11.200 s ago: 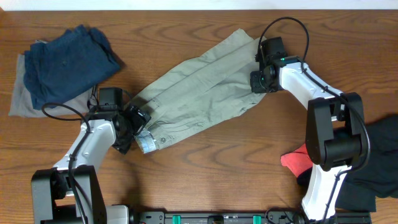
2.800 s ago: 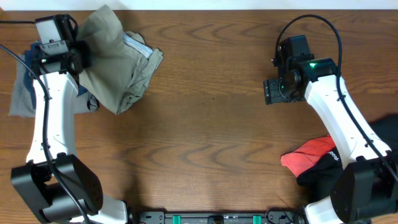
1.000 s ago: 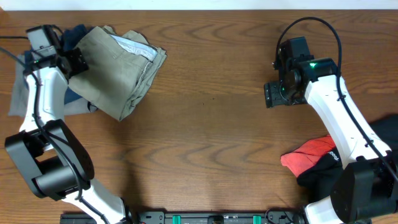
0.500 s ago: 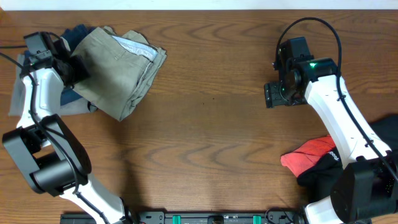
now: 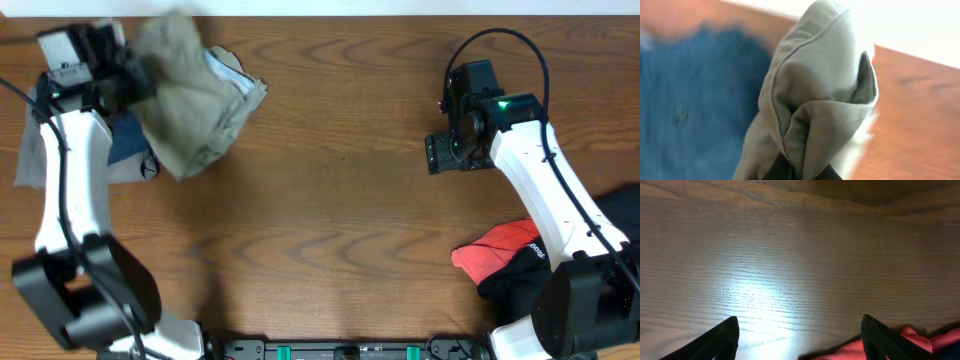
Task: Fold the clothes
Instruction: 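Lower the shorts onto the clothes stack and open the left gripper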
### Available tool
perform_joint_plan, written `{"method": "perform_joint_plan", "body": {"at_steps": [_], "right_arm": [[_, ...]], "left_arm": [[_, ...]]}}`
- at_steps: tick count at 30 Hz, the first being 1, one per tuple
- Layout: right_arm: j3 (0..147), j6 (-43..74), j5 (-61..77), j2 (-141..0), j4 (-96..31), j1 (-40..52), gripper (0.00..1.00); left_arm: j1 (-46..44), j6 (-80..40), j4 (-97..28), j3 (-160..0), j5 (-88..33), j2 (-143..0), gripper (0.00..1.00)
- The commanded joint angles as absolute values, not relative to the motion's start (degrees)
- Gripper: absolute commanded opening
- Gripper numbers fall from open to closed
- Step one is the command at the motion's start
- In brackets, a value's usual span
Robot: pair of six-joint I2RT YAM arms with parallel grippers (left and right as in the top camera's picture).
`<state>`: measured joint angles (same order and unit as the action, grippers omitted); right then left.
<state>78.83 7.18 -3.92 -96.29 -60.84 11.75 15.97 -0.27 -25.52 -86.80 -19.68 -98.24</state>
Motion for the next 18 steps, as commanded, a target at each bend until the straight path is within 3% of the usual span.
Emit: {"method": "perform_joint_plan", "body": {"at_steps": [1,10,18], "right_arm": [[79.64,7.66,-4.73,-95.46,-60.90,11.27,0.76],[79.64,7.66,-4.73,-95.46,-61.17,11.27,0.76],[79.64,7.68,-4.73,-95.46,-61.17,11.27,0.76]], "left_arm": [[16.05,0.62,-23.09,-89.21,-20.93,-95.57,0.06],[20.21,0.05,-15.51,-89.21,-3.42,-95.81,0.06],[28.62,-3.38,-16.10,-89.17,-3.20,-100.12,0.06]]}}
